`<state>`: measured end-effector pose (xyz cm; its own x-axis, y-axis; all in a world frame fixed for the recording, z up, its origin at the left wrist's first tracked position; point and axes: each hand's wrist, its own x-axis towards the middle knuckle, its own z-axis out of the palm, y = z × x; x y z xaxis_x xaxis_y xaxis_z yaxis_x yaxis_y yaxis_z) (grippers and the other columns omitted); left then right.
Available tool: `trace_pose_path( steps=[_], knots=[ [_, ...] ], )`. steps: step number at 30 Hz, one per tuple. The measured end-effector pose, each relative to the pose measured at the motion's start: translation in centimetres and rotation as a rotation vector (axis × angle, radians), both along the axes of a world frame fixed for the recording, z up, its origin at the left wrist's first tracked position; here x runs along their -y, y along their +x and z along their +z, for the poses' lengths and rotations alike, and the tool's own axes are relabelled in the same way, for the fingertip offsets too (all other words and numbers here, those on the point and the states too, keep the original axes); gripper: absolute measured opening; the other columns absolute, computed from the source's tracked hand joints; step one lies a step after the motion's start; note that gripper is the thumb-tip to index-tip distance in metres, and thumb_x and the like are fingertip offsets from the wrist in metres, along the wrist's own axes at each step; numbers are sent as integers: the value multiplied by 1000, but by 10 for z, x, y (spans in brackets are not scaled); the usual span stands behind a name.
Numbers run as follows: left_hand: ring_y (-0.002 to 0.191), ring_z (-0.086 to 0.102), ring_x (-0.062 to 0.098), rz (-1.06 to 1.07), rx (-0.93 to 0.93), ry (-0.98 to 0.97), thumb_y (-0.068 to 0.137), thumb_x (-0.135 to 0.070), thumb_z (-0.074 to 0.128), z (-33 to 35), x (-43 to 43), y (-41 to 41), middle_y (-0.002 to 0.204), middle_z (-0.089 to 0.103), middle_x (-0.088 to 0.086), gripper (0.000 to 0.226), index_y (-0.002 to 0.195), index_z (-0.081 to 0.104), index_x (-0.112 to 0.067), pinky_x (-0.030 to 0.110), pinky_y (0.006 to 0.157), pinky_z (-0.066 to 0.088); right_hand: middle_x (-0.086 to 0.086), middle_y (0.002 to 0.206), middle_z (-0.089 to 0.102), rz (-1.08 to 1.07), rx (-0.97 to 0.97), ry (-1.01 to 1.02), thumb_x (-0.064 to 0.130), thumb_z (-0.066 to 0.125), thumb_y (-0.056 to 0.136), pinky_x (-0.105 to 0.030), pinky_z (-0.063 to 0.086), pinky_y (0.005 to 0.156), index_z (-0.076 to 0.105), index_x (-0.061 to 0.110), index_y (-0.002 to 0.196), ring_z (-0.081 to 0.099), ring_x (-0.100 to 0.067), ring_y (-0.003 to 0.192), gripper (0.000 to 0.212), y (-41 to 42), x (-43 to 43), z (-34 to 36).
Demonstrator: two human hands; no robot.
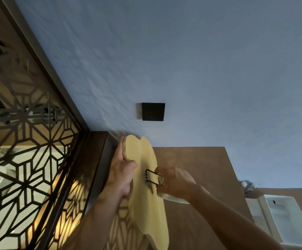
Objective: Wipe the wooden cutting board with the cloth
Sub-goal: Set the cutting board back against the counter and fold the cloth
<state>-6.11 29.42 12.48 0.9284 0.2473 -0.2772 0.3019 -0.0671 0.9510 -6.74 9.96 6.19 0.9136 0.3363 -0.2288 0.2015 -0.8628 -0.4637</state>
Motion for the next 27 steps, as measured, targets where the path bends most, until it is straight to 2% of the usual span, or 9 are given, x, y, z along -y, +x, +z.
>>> trace_pose_path(
  steps=[3,6,8,11,13,16,19,23,27],
  knots=[
    [90,58,7,-44,30,160,84,14,47,13,17,0,148,46,-7,100,156,23,-52,17,49,49,14,70,60,-11,60,15,47,57,66,-26,40,49,51,43,104,58,-20,63,39,-2,-2,5],
    [109,66,23,-135,55,327,87,12,43,23,33,-1,153,44,-7,100,158,13,-52,26,72,63,8,74,63,-3,45,4,41,57,68,-33,52,54,51,38,100,61,-23,65,32,-3,-5,4],
    [77,67,14,-192,49,472,89,9,43,27,44,-1,120,51,-20,98,159,8,-49,30,61,60,6,79,66,3,22,-5,40,57,71,-38,58,60,53,37,106,64,-24,69,35,-2,-7,1],
    [62,50,0,-228,55,531,91,9,45,30,62,1,136,46,-21,95,162,7,-41,17,54,57,8,78,66,-31,-3,7,39,57,72,-32,51,56,51,38,104,62,-22,68,33,-2,-5,-8],
    [80,66,11,-250,67,587,90,10,48,30,76,0,159,43,-1,96,163,6,-36,7,54,53,13,66,56,-65,-22,19,37,59,72,-28,42,50,45,44,92,56,-17,60,25,-3,0,-13],
    [105,69,26,-267,122,665,89,12,51,20,99,1,159,42,11,95,161,10,-33,8,50,50,11,66,59,-110,-63,5,39,59,74,-29,43,50,43,37,74,59,-15,59,16,-3,7,-19],
    [128,60,24,-279,139,703,88,15,55,11,117,2,166,29,9,95,160,11,-30,11,74,54,11,68,59,-127,-105,-1,42,56,74,-28,38,47,48,37,76,55,-10,57,9,-4,16,-24],
    [131,59,25,-263,154,762,87,13,61,-1,130,6,160,41,11,104,162,3,-30,19,86,58,10,80,65,-122,-124,22,44,57,78,-29,38,51,55,38,90,56,-14,65,14,-3,26,-27],
    [135,53,27,-337,126,771,89,12,58,-2,127,11,167,27,9,103,163,-2,-27,17,83,53,17,76,60,-171,-198,146,60,64,73,-30,44,59,55,43,97,59,-12,74,32,1,34,-31]
  ],
)
